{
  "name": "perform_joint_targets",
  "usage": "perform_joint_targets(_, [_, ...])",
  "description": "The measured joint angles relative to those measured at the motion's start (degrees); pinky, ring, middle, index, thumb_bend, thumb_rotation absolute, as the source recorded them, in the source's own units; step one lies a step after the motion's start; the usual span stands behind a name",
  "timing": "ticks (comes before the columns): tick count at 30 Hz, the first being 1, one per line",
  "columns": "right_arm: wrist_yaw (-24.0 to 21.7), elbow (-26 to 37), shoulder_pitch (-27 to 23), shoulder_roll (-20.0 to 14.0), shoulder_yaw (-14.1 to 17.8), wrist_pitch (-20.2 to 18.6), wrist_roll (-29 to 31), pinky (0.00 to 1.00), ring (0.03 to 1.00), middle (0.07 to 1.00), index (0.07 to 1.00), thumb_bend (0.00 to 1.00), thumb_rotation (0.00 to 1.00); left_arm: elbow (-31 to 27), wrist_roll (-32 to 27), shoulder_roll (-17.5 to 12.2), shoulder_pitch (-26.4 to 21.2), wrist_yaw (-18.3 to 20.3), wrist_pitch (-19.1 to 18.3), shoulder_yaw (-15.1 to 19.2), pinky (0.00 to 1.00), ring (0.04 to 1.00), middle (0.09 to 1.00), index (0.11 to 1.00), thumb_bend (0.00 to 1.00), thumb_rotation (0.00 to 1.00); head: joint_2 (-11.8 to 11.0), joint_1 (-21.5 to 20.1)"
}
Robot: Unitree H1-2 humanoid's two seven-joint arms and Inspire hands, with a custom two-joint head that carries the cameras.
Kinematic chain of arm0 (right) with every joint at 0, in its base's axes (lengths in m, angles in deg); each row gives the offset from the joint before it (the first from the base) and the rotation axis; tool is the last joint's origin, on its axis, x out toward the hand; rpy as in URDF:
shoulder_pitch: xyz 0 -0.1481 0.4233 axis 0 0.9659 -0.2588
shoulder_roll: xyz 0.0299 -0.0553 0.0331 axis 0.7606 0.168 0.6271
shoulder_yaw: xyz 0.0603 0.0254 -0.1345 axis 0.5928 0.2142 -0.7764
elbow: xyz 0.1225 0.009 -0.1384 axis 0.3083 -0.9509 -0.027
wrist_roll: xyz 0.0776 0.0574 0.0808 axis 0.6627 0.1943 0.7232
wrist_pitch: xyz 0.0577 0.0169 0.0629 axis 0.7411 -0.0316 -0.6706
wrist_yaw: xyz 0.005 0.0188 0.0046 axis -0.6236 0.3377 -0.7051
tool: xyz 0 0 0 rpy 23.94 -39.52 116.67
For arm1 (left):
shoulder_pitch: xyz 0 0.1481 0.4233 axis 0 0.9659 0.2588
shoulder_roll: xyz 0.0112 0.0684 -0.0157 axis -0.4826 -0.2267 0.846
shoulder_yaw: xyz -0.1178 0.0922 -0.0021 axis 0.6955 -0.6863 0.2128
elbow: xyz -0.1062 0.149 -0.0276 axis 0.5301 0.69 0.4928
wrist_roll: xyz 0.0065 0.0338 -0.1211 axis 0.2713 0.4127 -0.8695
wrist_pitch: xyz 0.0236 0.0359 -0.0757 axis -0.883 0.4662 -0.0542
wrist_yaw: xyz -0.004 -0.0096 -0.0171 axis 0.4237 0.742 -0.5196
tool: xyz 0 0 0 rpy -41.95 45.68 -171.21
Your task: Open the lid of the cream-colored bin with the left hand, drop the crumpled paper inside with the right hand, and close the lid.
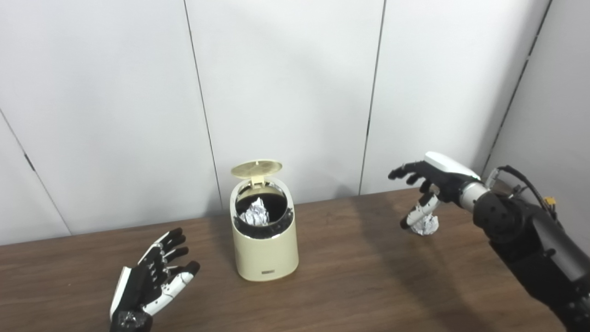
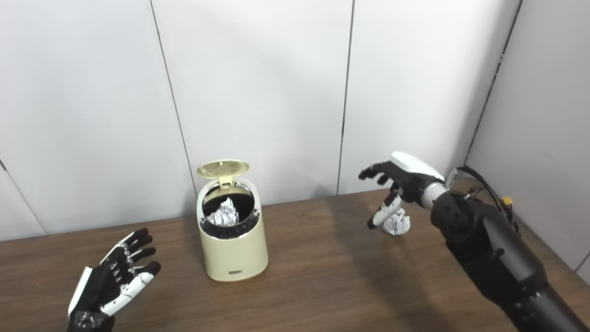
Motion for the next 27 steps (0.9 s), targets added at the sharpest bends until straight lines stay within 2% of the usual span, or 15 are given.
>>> perform_joint_targets(7, [-1.4, -6.1, -3.2, -0.5, -1.7, 0.7, -1.7, 0.72, 0.862, 0.896, 0.803, 0.87, 0.00, 0.9, -0.3, 0.0, -0.1, 0.8, 0.0, 0.0, 0.63, 0.809, 0.867, 0.902, 0.70, 0.35, 0.1, -0.1])
perform_joint_targets(10, [-1.5, -9.5, -4.4, -0.5, -2.6, 2.6, -2.0, 0.69, 0.828, 0.874, 0.805, 0.88, 0.00, 0.9, -0.2, 0.0, -0.1, 0.9, 0.0, -0.1, 0.64, 0.811, 0.867, 0.903, 0.70, 0.36, 0.3, -0.2])
perform_joint_targets(16, [-1.8, -14.4, -5.9, -0.4, -5.2, 4.4, -3.1, 0.74, 0.877, 0.901, 0.810, 0.90, 0.06, 0.9, -0.1, -0.1, -0.1, 0.9, 0.0, -0.1, 0.65, 0.817, 0.869, 0.903, 0.70, 0.36, 0.4, 0.1])
perform_joint_targets(21, [-2.1, -16.0, -6.9, -0.2, -6.4, 4.4, -4.5, 0.80, 0.906, 0.914, 0.825, 0.88, 0.07, 0.9, -0.1, -0.1, -0.1, 1.0, -0.1, -0.2, 0.64, 0.812, 0.867, 0.902, 0.69, 0.37, 0.5, 0.1])
perform_joint_targets(24, [-3.2, -16.3, -7.4, -0.2, -8.2, 3.1, -6.6, 0.83, 0.936, 0.944, 0.815, 0.87, 0.12, 0.9, 0.2, -0.1, -0.1, 1.0, -0.1, -0.2, 0.64, 0.809, 0.864, 0.899, 0.69, 0.37, 0.7, 0.2])
perform_joint_targets(27, [-3.9, -16.6, -7.6, 0.3, -9.0, 1.5, -8.1, 0.77, 0.916, 0.951, 0.805, 0.87, 0.11, 0.9, 0.3, -0.1, -0.1, 1.0, -0.1, -0.2, 0.63, 0.804, 0.863, 0.896, 0.69, 0.37, 0.8, 0.3])
